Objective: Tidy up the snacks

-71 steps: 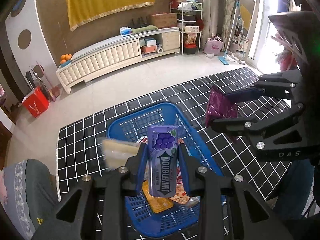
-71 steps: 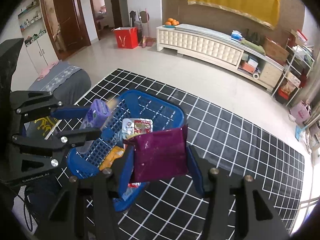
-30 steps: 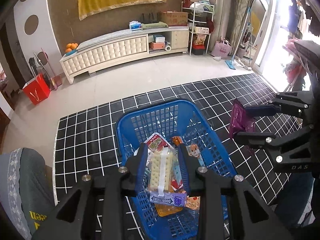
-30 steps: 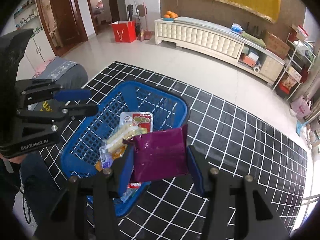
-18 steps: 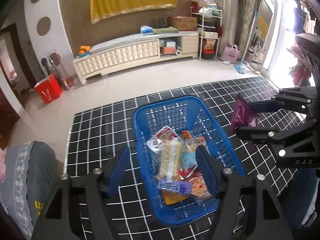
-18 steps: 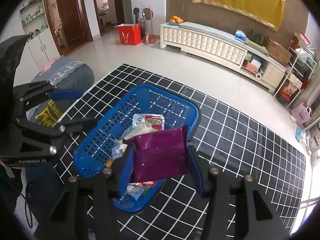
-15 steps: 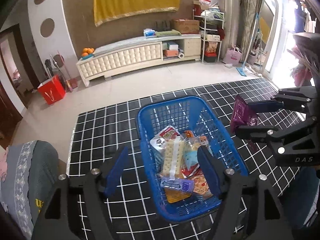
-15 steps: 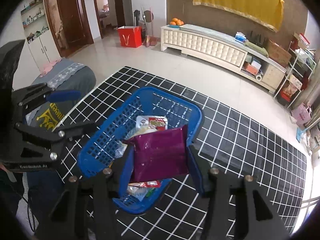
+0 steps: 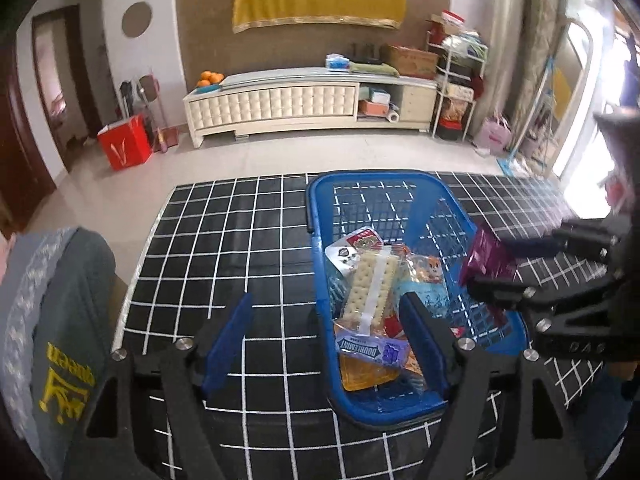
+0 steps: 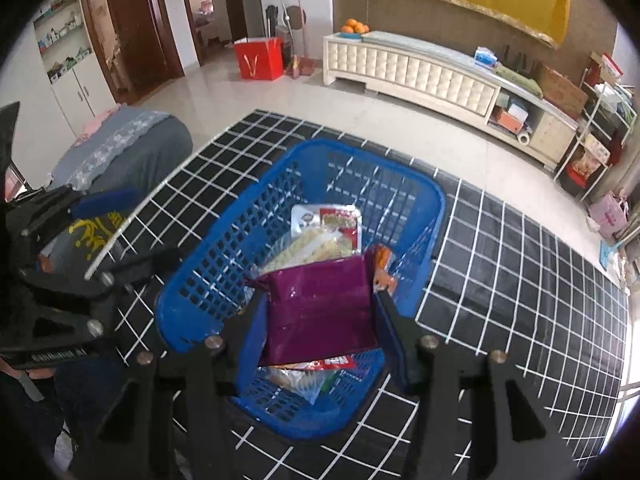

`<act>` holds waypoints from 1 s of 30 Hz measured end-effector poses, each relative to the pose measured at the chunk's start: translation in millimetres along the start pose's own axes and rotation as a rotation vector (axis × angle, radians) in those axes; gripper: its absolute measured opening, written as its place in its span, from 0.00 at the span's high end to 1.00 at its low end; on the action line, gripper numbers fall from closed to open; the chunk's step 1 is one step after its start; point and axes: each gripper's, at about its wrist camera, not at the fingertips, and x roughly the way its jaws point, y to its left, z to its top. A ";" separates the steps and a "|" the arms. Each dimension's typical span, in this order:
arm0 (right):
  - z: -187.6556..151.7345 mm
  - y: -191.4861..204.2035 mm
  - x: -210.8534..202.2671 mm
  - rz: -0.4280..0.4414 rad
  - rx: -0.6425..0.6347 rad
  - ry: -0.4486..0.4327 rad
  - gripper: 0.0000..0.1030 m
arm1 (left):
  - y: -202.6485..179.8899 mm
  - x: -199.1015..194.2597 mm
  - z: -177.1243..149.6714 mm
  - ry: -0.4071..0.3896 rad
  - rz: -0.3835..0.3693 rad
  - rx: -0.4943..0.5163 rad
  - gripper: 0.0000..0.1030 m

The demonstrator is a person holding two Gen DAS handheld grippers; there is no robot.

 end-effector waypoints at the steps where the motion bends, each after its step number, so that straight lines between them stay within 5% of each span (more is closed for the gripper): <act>1: 0.1 0.8 5.4 -0.003 -0.004 0.013 0.44 | 3.0 2.4 -2.4 -0.003 -0.006 -0.013 0.28; 14: -6.1 21.7 52.9 -0.146 -0.155 0.154 0.43 | 7.2 15.8 -23.7 0.001 -0.023 0.004 0.28; 20: -13.2 23.9 55.4 -0.141 -0.165 0.185 0.26 | 6.2 6.3 -27.4 -0.025 0.022 0.013 0.28; 30: -22.2 13.5 0.6 -0.154 -0.041 0.019 0.18 | -9.0 -25.0 -31.7 -0.088 0.051 0.017 0.23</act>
